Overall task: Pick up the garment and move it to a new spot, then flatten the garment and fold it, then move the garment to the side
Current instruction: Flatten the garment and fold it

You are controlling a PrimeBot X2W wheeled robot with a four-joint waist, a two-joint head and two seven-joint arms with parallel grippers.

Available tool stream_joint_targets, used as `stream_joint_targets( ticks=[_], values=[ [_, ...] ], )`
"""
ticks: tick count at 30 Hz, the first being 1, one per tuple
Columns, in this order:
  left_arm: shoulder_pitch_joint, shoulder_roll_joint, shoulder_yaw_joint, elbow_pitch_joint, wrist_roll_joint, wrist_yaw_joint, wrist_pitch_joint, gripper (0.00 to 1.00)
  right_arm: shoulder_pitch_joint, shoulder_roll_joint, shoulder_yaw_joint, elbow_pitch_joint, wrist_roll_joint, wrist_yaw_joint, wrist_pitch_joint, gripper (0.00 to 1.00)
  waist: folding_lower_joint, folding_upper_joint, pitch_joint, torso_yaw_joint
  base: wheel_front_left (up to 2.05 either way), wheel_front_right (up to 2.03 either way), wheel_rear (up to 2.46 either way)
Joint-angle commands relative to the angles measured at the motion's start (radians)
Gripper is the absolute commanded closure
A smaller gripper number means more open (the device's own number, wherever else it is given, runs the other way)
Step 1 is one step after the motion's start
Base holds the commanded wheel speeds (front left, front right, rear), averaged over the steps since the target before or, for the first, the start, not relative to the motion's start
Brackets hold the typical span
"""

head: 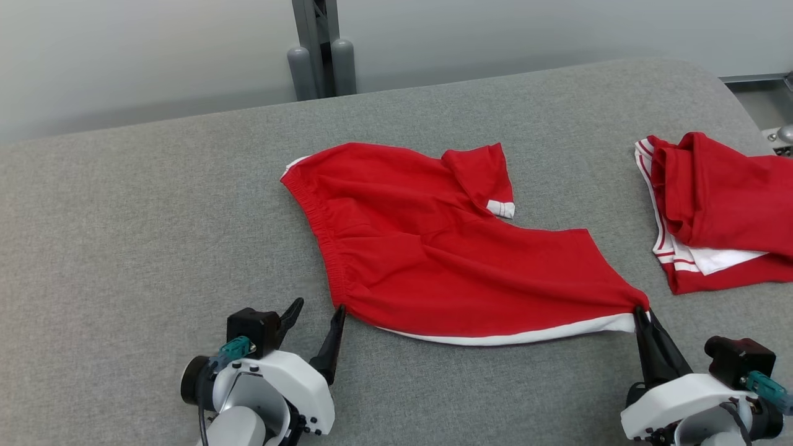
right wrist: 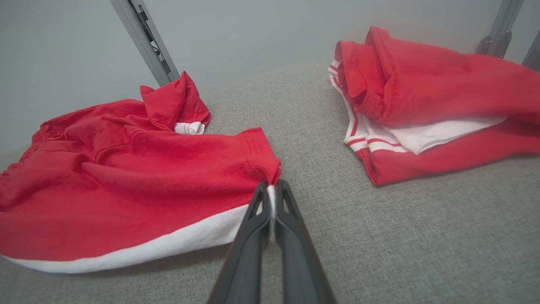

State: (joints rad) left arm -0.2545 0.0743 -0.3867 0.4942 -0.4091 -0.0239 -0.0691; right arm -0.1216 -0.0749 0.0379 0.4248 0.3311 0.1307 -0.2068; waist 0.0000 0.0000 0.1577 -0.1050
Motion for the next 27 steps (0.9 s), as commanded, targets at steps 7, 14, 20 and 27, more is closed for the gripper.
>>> stream_joint_targets(
  ticks=[7,14,20,27],
  values=[
    [-0.028,-0.008,0.005,0.039,-0.048,0.011,0.046,0.0,-0.016,-0.001,0.022,0.005,-0.006,0.0,-0.008,1.0,0.0,0.0,0.01,-0.023,0.0,0.0,0.0],
    [-0.053,-0.012,-0.015,0.079,-0.06,0.021,0.041,0.0,-0.027,-0.004,0.04,0.018,-0.009,0.0,-0.015,1.0,0.0,0.0,0.021,-0.044,0.0,0.0,0.0],
    [-0.072,-0.017,-0.007,0.086,-0.101,0.028,0.033,0.0,-0.032,-0.004,0.049,0.027,-0.012,0.0,-0.023,1.0,0.0,0.0,0.029,-0.054,0.0,0.0,0.0],
    [-0.09,-0.018,-0.041,0.088,-0.098,0.004,0.008,0.0,-0.035,-0.003,0.054,0.036,-0.007,0.0,-0.028,1.0,0.0,0.0,0.035,-0.061,0.0,0.0,0.0]
  ],
)
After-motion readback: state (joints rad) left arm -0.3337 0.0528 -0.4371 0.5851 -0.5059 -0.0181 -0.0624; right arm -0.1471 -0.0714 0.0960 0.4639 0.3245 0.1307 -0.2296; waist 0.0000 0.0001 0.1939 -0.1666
